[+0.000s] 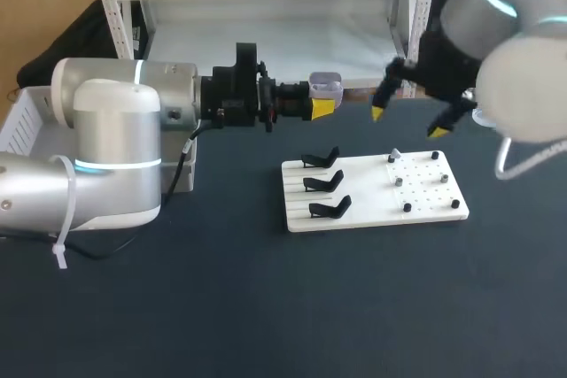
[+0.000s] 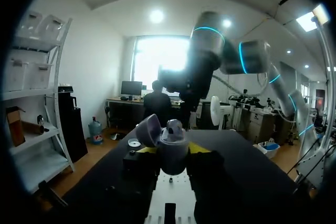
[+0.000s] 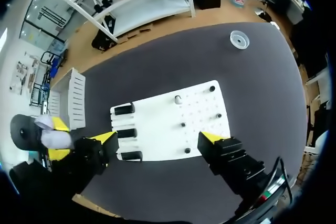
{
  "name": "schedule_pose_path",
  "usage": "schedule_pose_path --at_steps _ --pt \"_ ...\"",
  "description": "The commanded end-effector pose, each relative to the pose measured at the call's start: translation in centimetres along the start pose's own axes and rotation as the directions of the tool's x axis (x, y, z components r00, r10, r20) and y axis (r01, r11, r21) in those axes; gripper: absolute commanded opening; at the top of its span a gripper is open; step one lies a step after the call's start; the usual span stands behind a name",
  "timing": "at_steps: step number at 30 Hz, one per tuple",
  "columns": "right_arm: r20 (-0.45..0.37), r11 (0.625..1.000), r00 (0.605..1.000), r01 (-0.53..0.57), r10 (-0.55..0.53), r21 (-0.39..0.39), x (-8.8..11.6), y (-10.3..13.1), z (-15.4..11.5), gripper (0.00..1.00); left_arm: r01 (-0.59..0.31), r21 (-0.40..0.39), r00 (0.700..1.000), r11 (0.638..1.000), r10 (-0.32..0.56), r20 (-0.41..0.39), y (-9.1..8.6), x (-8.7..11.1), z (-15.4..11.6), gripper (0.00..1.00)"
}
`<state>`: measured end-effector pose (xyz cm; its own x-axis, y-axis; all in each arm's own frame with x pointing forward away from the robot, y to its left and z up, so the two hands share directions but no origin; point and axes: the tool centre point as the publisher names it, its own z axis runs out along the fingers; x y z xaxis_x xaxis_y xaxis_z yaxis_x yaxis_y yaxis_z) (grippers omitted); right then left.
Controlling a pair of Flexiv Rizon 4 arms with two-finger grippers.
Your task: Pick up each earbud case from the left stands, insert the matching earbuds, close the lid, and place the case in the box.
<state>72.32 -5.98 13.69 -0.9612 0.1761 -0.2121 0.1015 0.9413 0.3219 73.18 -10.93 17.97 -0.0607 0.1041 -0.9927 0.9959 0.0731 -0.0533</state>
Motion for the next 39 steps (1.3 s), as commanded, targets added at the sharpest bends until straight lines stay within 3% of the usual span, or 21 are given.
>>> schedule_pose_path --at_steps 1,7,12,13,15,22,28,34,35,36,37,39 --pt "0.006 1.0 1.0 0.005 -0.006 0.029 0.7 -1.5 2.1 1.0 -0.001 -0.001 1.0 1.0 0.001 0.002 0.0 0.0 0.0 0.0" --pt "0.04 0.997 0.999 -0.024 0.021 0.08 1.0 -2.7 4.4 1.0 -0.001 -0.001 1.0 1.0 0.001 0.002 0.0 0.0 0.0 0.0" --pt "0.08 0.994 0.995 -0.063 0.056 0.089 0.9 -2.7 5.9 0.62 -0.001 -0.001 1.0 1.0 0.001 0.002 0.0 0.0 0.0 0.0" --pt "0.083 0.993 0.994 -0.076 0.068 0.091 0.8 -2.8 6.1 0.62 -0.001 -0.001 1.0 1.0 0.001 0.002 0.0 0.0 0.0 0.0" --pt "0.083 0.992 0.992 -0.098 0.091 0.085 0.7 -2.7 6.4 0.49 -0.001 -0.001 1.0 1.0 0.001 0.002 0.0 0.0 0.0 0.0" --pt "0.047 0.986 0.992 -0.125 0.12 0.113 0.7 -1.9 7.3 0.48 -0.001 -0.001 1.0 1.0 0.001 0.002 0.0 0.0 0.0 0.0" --pt "0.003 0.975 0.979 -0.205 0.205 0.087 0.2 -2.0 7.9 0.45 -0.001 -0.001 1.0 1.0 0.001 0.002 0.0 0.0 0.0 0.0" --pt "-0.017 0.975 0.976 -0.214 0.215 0.063 -0.3 -2.2 8.5 0.46 -0.001 -0.001 1.0 1.0 0.001 0.002 0.0 0.0 0.0 0.0" --pt "-0.015 0.978 0.981 -0.194 0.195 0.072 -0.4 -2.1 8.6 0.6 -0.001 -0.001 1.0 1.0 0.001 0.002 0.0 0.0 0.0 0.0" --pt "-0.006 0.98 0.982 -0.186 0.187 0.076 -0.4 -2.0 8.6 0.85 -0.001 -0.001 1.0 1.0 0.001 0.002 0.0 0.0 0.0 0.0" --pt "-0.006 0.98 0.982 -0.186 0.187 0.076 -0.4 -2.0 8.6 1.0 -0.001 -0.001 1.0 1.0 0.001 0.002 0.0 0.0 0.0 0.0" --pt "-0.006 0.98 0.982 -0.186 0.187 0.076 -0.4 -2.0 8.6 1.0 -0.001 -0.001 1.0 1.0 0.001 0.002 0.0 0.0 0.0 0.0"
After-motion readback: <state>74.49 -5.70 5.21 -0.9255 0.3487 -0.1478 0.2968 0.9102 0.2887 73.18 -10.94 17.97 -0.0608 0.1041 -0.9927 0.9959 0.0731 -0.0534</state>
